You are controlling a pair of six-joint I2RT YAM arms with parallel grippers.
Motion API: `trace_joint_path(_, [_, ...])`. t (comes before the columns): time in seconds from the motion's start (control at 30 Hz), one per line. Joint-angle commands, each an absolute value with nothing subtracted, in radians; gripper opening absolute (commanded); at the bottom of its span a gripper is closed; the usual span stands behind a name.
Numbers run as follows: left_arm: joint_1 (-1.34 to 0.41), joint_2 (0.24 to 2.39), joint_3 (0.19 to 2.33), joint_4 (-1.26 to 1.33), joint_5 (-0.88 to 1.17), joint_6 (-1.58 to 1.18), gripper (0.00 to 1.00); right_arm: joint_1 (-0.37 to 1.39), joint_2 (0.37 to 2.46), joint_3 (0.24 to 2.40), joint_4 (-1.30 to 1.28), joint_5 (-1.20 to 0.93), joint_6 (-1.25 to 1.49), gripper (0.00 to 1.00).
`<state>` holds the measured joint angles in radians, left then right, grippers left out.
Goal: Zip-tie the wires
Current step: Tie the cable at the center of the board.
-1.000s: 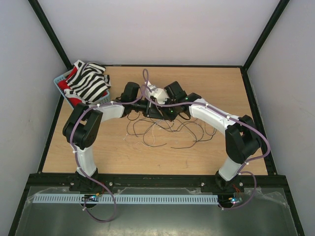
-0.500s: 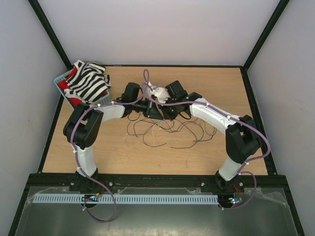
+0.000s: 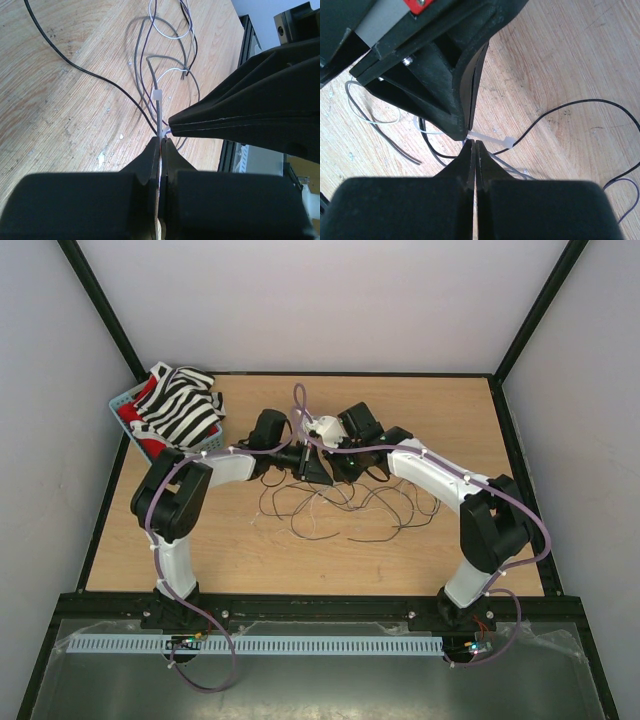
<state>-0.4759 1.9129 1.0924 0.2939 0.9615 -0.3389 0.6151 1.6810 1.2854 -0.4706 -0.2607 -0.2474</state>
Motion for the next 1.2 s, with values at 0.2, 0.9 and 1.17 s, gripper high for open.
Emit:
trace_joint_path(0.2, [-0.486, 1.908, 1.087, 0.308, 1.018, -0.29, 0.0, 0.605, 1.626, 1.295, -0.477, -0.257, -0.247, 0.0])
trace_joint_path(0.9, [-0.487, 1.928, 1.092, 0.308, 0.993, -0.311, 0.0, 0.599, 1.621, 1.31, -0.473, -0.212, -0.211, 0.08])
trace_joint_path(1.17, [-0.477, 1.93, 1.092, 0.308, 0.979, -0.322, 0.0, 0.54, 1.433, 1.181, -0.306, -0.222, -0.079, 0.53])
